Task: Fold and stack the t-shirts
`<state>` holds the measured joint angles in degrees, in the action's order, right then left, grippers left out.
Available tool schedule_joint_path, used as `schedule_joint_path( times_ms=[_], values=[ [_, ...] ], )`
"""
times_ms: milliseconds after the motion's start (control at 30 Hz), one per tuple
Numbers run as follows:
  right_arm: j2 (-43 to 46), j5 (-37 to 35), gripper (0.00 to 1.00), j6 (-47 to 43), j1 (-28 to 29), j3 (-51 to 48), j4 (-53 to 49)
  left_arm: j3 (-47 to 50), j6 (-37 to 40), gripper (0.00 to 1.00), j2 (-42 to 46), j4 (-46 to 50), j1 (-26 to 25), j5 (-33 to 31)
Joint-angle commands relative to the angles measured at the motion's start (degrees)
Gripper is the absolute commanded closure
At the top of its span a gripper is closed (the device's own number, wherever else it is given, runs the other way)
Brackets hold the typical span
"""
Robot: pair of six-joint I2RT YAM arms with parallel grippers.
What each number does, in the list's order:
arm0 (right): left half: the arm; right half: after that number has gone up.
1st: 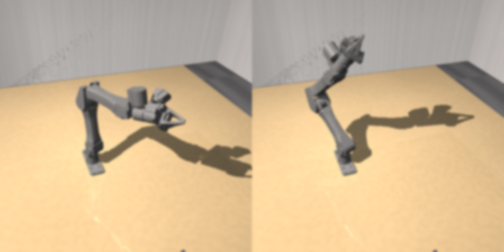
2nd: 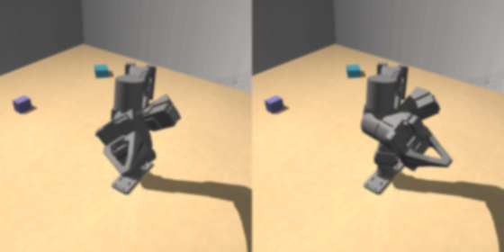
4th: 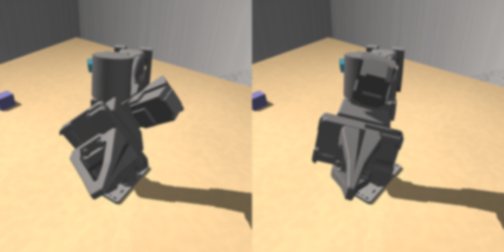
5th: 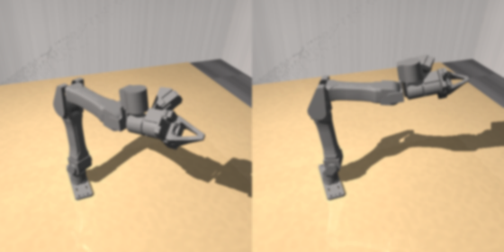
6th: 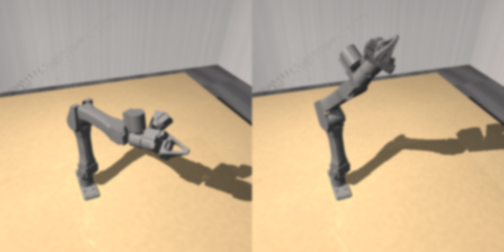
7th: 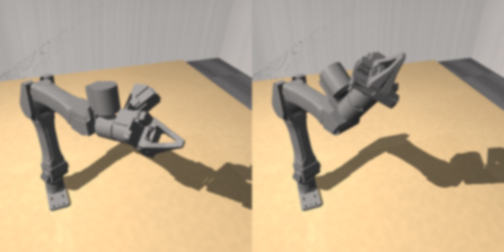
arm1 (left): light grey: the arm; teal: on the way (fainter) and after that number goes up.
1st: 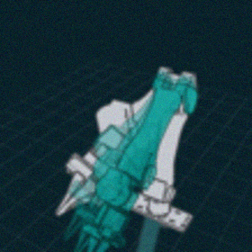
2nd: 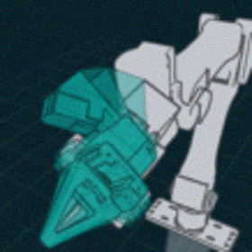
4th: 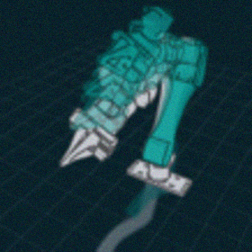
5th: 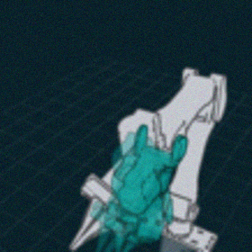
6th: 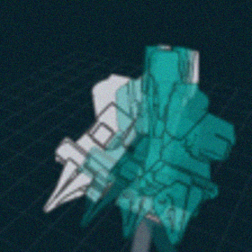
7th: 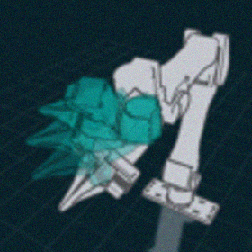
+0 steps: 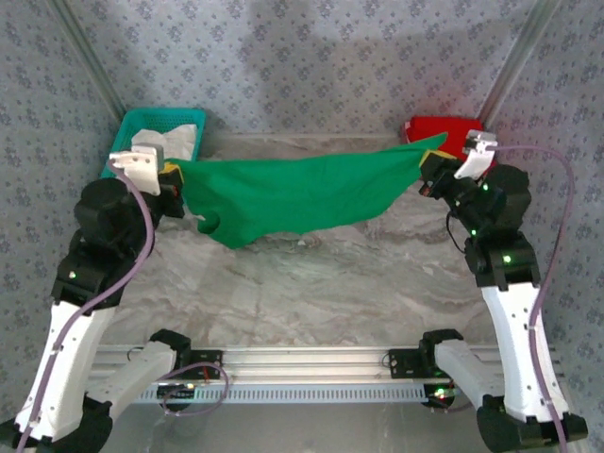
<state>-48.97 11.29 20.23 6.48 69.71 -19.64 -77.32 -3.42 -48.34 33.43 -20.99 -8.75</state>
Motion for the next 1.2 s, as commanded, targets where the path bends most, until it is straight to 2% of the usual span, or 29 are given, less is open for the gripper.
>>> schedule_joint_path(
  times_ms=[0,200,400,533,567,600,633,700,833,867,900,933,967,1000,1067,1133,1167],
  values=[
    [1.9,-1.0,1.0,-3.5,0.9,1.7,-1.5,-6.0,2.4,1.0,-1.7,1.8,0.3,4.5],
    [5.4,-2.7,1.0,-4.4,1.7,3.0,-1.2,-15.1,1.6,1.0,-3.6,2.7,0.2,8.9],
    [5.0,-5.9,1.0,-5.8,1.9,6.3,0.9,-25.1,5.3,1.0,-8.0,1.9,-0.1,9.8],
    [-1.2,-8.0,1.0,-6.6,1.8,6.2,3.2,-32.3,9.0,1.0,-18.9,3.8,1.0,8.5],
    [-4.0,-8.7,1.0,-6.6,1.7,7.0,3.0,-35.6,7.2,1.0,-23.0,5.1,3.6,12.0],
    [-6.7,-8.8,1.0,-7.6,1.5,7.5,3.0,-38.0,3.8,1.0,-27.0,6.6,7.8,18.8],
    [-9.1,-9.7,1.0,-7.5,1.4,7.4,4.0,-38.0,1.9,1.0,-29.9,4.4,10.3,22.1],
    [-14.5,-11.8,1.0,-6.4,1.3,6.4,7.6,-36.8,3.0,1.0,-36.6,-1.1,11.1,20.5],
    [-26.0,-15.7,1.0,-3.6,0.9,2.9,16.8,-44.2,7.2,1.0,-54.5,0.9,11.2,22.3],
    [-29.6,-16.1,0.99,-2.6,0.5,2.7,18.3,-44.9,8.0,0.87,-58.3,0.1,11.3,22.0],
    [-33.4,-16.0,0.86,-1.8,0.1,3.5,18.9,-45.0,8.8,0.61,-61.8,-1.6,11.4,21.3],
    [-36.3,-15.9,0.73,-1.3,-0.2,4.6,19.0,-45.1,9.3,0.45,-64.4,-3.1,11.4,19.7],
    [-39.4,-15.7,0.64,-0.7,-0.7,6.4,18.6,-46.0,9.1,0.39,-66.8,-4.2,11.4,17.0],
    [-41.9,-15.0,0.6,-0.6,-1.1,9.0,16.9,-48.0,8.1,0.36,-68.7,-3.8,11.6,14.9],
    [-44.2,-14.4,0.48,-1.4,-1.4,13.7,13.2,-49.3,6.0,0.25,-68.4,-3.6,12.1,14.8],
    [-43.4,-13.8,0.38,-2.6,-1.3,15.3,11.5,-41.4,4.4,0.17,-62.1,-10.1,11.9,14.2],
    [-41.8,-13.7,0.35,-2.7,-1.1,14.5,11.4,-34.1,3.3,0.16,-57.3,-15.7,11.9,14.0]
  ],
)
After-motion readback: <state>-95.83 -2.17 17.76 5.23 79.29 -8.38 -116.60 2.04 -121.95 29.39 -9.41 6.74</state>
